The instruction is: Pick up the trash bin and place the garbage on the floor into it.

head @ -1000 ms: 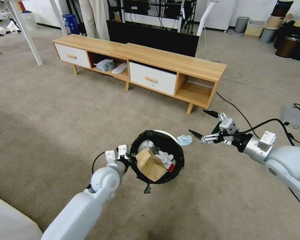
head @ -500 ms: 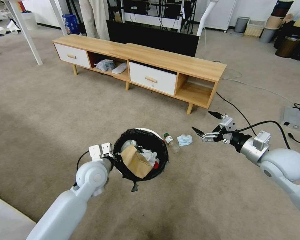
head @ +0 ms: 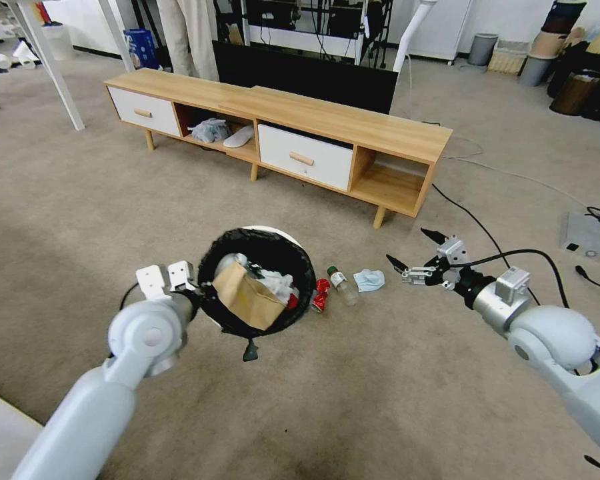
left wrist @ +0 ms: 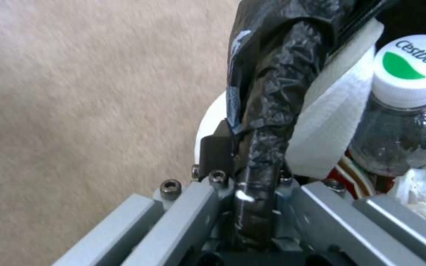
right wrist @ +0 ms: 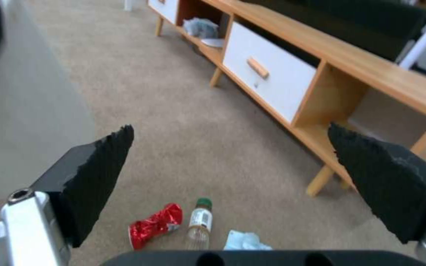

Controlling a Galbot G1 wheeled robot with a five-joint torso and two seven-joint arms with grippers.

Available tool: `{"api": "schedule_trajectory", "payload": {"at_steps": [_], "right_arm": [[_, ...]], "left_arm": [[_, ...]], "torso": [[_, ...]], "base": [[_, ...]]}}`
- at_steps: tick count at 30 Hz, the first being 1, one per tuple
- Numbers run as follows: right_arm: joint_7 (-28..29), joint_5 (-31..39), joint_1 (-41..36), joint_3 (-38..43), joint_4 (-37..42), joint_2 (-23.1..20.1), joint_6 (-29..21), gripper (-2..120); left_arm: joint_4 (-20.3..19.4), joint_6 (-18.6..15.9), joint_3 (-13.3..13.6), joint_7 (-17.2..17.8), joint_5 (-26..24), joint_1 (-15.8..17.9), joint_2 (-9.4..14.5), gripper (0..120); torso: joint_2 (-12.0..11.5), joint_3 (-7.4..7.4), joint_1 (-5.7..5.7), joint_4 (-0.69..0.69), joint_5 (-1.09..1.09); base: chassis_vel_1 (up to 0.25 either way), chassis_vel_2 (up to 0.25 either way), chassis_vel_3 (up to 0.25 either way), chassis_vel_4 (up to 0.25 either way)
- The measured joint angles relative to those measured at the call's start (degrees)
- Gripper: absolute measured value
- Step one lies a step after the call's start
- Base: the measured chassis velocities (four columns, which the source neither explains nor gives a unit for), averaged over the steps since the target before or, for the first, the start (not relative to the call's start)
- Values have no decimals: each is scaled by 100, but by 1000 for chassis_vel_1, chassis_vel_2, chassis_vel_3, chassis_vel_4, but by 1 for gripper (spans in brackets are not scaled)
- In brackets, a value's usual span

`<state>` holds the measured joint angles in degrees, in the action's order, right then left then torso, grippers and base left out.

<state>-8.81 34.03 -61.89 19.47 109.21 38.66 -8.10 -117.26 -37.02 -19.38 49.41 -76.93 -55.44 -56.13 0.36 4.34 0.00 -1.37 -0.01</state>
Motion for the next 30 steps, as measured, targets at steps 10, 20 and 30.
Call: {"api": "schedule_trajectory", "payload": {"at_steps": [10, 20, 30], "right_arm": [[228, 8, 256, -186, -284, 335, -458, 100], [315, 18, 88, -272, -376, 402, -389, 100], [87, -210, -55, -277, -494, 377, -141, 100]], "left_arm": [[-147, -64, -469, -26, -170, -53, 58, 1], [-152, -66, -538, -45, -172, -89, -22, 1], [-128, -51, -554, -77, -151, -114, -67, 1]], "torso": [[-1, 0, 0, 0, 0], [0, 0, 0, 0, 1], [0, 0, 0, -1, 1]], "base": [[0, 0, 0, 0], [0, 0, 0, 0], [0, 0, 0, 0]]}}
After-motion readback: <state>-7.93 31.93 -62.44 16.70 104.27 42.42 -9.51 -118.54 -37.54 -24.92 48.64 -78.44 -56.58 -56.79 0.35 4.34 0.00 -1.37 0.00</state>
